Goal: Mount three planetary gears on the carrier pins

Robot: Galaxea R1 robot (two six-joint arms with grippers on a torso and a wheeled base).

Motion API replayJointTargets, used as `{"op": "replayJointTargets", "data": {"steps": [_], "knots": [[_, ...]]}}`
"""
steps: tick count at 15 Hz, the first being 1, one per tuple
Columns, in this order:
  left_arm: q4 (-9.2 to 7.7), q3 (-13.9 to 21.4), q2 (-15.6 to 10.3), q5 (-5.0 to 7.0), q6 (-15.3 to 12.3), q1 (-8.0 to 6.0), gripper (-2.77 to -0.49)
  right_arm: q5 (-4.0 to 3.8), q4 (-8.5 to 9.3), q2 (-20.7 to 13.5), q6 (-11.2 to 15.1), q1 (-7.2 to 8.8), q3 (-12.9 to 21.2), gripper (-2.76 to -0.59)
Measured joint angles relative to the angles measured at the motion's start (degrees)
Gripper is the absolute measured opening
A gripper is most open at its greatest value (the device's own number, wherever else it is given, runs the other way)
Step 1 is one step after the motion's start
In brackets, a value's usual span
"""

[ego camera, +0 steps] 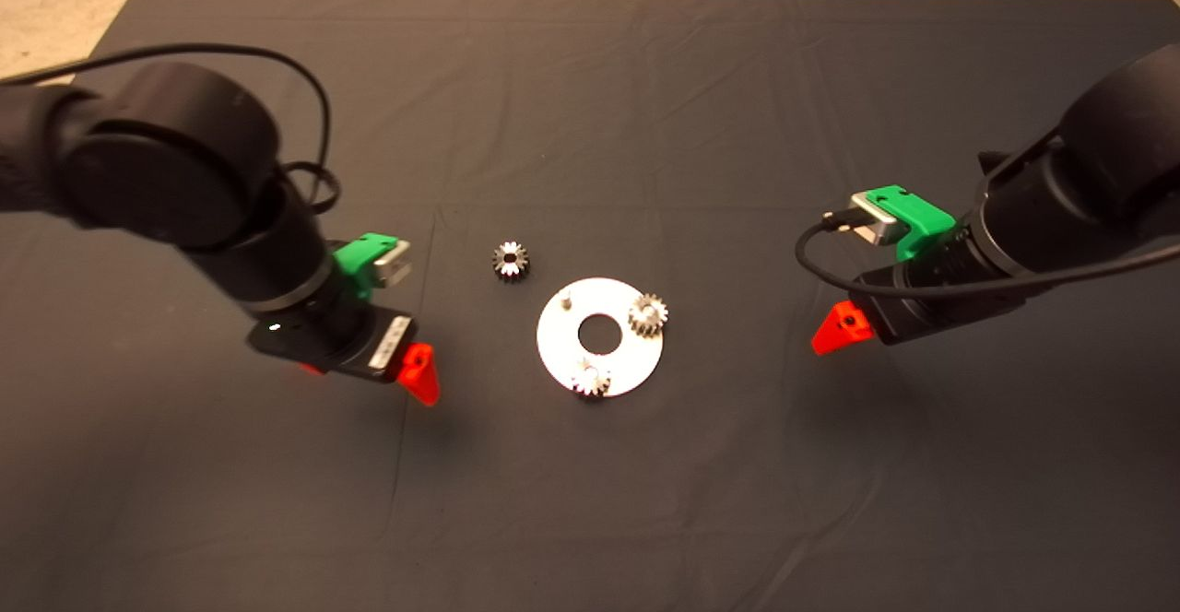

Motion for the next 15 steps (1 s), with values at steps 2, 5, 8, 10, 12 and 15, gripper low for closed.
{"op": "replayJointTargets", "data": {"steps": [2, 5, 8, 10, 12, 15], "knots": [[0.04, -2.39, 1.65, -0.41, -0.24, 0.01, -0.49, 0.07, 0.09, -0.90, 1.67, 0.32, 1.88, -0.61], [0.61, -5.60, 3.92, -0.95, -0.22, 0.01, -0.49, 0.11, 0.16, -1.58, 3.20, 0.40, 4.25, -0.61], [1.48, -9.63, 5.88, -1.17, -0.22, 0.01, -0.49, 0.05, 0.16, -2.04, 4.25, 0.40, 5.35, -0.61], [2.21, -12.73, 7.66, -1.22, -0.22, 0.01, -0.49, 0.10, 0.17, -2.06, 4.75, 0.40, 5.83, -0.61], [2.65, -15.28, 9.34, -1.28, -0.24, 0.01, -0.49, 0.10, 0.17, -2.04, 5.10, 0.40, 6.02, -0.61], [3.04, -20.68, 10.89, -1.42, -0.24, 0.15, -0.49, 0.10, 0.17, -2.17, 5.37, 0.40, 6.24, -0.61]]}}
